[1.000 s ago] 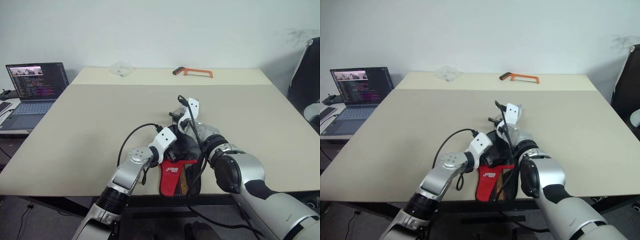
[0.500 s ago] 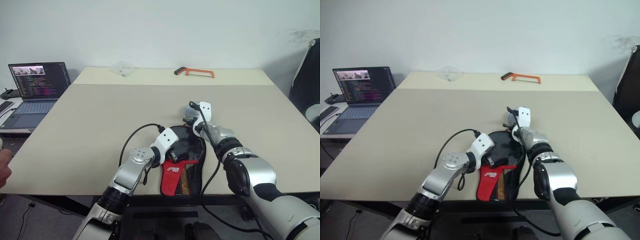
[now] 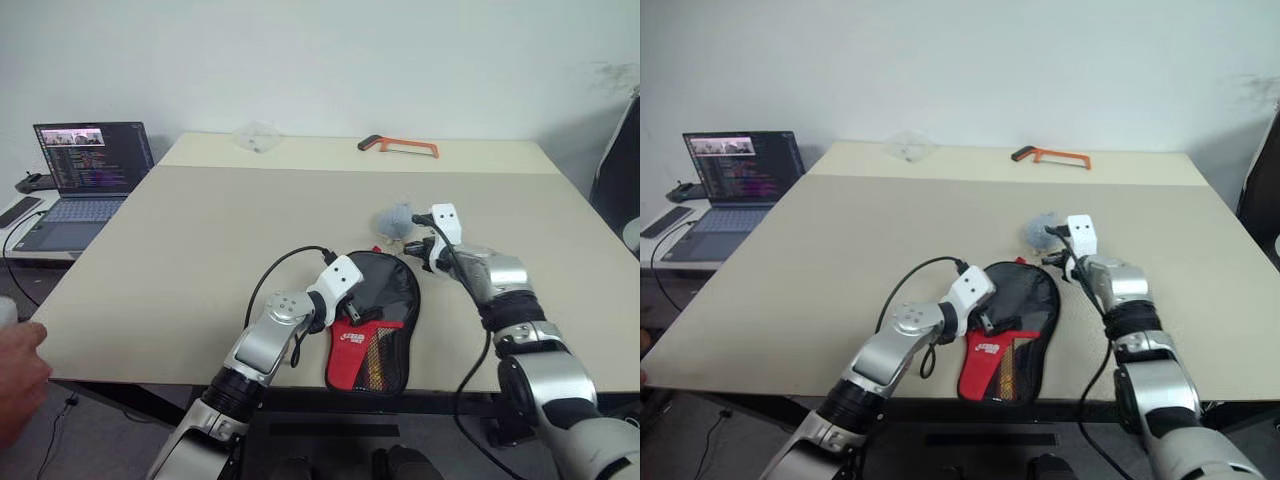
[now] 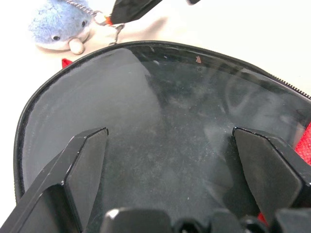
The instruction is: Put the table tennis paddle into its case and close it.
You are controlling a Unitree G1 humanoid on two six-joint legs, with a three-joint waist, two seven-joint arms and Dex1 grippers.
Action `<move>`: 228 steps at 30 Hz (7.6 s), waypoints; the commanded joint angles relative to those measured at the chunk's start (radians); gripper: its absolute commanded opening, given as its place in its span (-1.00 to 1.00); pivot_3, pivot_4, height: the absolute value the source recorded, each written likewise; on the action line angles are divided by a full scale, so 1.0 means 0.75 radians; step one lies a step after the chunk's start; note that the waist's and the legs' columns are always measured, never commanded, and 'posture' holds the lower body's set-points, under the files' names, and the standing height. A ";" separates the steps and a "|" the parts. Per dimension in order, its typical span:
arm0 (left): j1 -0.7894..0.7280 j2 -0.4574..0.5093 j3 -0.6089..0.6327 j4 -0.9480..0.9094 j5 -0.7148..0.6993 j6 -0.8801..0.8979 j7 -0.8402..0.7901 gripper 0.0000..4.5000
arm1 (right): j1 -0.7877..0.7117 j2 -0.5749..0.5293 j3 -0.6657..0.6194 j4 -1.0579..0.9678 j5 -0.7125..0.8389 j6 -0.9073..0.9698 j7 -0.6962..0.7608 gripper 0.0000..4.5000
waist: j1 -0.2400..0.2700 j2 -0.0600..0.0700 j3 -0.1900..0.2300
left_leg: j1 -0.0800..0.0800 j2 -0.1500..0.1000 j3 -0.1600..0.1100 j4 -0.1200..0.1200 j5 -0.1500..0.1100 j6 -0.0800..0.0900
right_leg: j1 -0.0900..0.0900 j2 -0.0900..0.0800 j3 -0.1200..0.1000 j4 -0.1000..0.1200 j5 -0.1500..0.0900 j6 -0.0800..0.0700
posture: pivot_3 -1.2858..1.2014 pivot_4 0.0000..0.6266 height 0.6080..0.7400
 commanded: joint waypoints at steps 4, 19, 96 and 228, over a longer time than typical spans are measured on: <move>-0.024 0.021 -0.036 0.137 0.041 -0.017 -0.034 1.00 | 0.175 -0.305 0.121 -0.430 0.020 0.183 0.312 -0.99 | 0.007 0.000 0.000 | -0.001 -0.001 0.000 0.000 0.000 0.000 | 0.000 0.000 -0.001 -0.001 -0.001 0.002 | 0.03 -0.52 1.00; -0.070 0.007 -0.047 0.219 0.049 -0.057 -0.056 1.00 | 0.419 -0.629 0.342 -0.923 0.030 0.127 0.709 -0.99 | -0.003 0.000 0.000 | 0.000 0.000 0.001 0.001 0.000 0.000 | 0.002 0.001 -0.001 -0.003 -0.003 0.004 | 0.03 -0.52 1.00; -0.019 -0.015 -0.073 0.147 0.063 -0.010 -0.024 1.00 | -0.453 0.155 -0.285 0.834 0.032 -0.412 -0.246 0.97 | -0.013 0.001 -0.001 | 0.004 0.001 0.003 -0.001 0.000 0.000 | 0.003 0.000 0.003 0.000 0.001 -0.004 | 0.03 -0.52 1.00; 0.177 0.664 0.317 -0.420 -0.509 0.320 -0.554 1.00 | 0.169 -0.370 0.332 -0.464 -0.113 0.150 0.608 0.45 | -0.036 0.001 0.008 | -0.003 0.003 0.003 -0.016 0.000 -0.002 | -0.012 -0.002 0.001 -0.001 -0.007 -0.003 | 0.03 -0.52 1.00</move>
